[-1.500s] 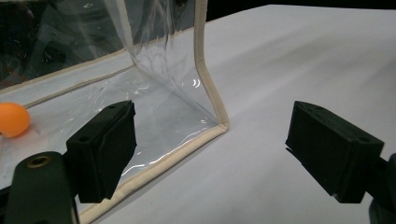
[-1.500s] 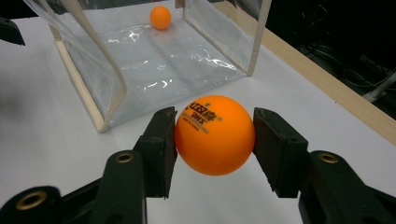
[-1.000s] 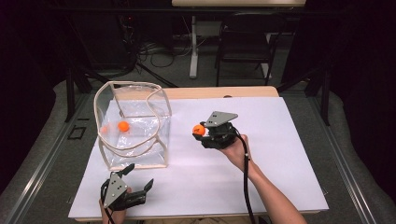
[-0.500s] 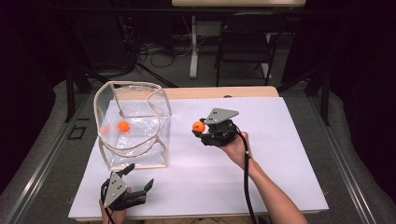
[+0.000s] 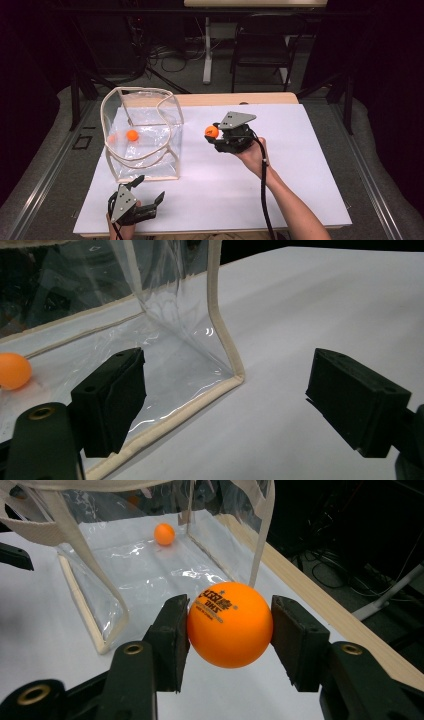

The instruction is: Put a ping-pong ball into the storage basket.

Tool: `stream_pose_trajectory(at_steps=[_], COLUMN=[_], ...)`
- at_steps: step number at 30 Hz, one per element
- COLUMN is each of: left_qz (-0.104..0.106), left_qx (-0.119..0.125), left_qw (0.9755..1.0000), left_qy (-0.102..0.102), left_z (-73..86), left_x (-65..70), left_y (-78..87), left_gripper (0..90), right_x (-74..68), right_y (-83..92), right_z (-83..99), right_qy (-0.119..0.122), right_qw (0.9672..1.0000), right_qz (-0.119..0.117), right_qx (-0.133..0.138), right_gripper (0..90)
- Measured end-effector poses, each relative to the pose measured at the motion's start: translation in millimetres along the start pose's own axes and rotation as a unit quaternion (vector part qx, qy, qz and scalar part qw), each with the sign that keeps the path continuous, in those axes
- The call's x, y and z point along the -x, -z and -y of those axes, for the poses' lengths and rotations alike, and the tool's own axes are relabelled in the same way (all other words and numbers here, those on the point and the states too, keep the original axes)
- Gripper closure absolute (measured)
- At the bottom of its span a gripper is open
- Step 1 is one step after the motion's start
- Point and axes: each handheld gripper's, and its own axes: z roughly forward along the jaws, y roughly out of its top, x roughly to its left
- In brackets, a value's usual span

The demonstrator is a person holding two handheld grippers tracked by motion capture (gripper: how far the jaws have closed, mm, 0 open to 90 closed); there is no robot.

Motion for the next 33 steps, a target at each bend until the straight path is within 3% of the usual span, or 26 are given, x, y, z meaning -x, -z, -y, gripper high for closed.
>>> stream_pose_trajectory(at_steps=[33], left_qz=[0.000], left_qx=[0.001], left_qw=[1.0000], left_qy=[0.002], left_z=[-0.2], left_x=[-0.2], left_y=[-1.0], left_gripper=[15.7], right_x=[11.1], right_y=[1.3], right_z=[-25.7], right_qy=[0.004], right_qw=[0.9999], right_qz=[0.007], right_qx=[0.015], right_gripper=[50.9])
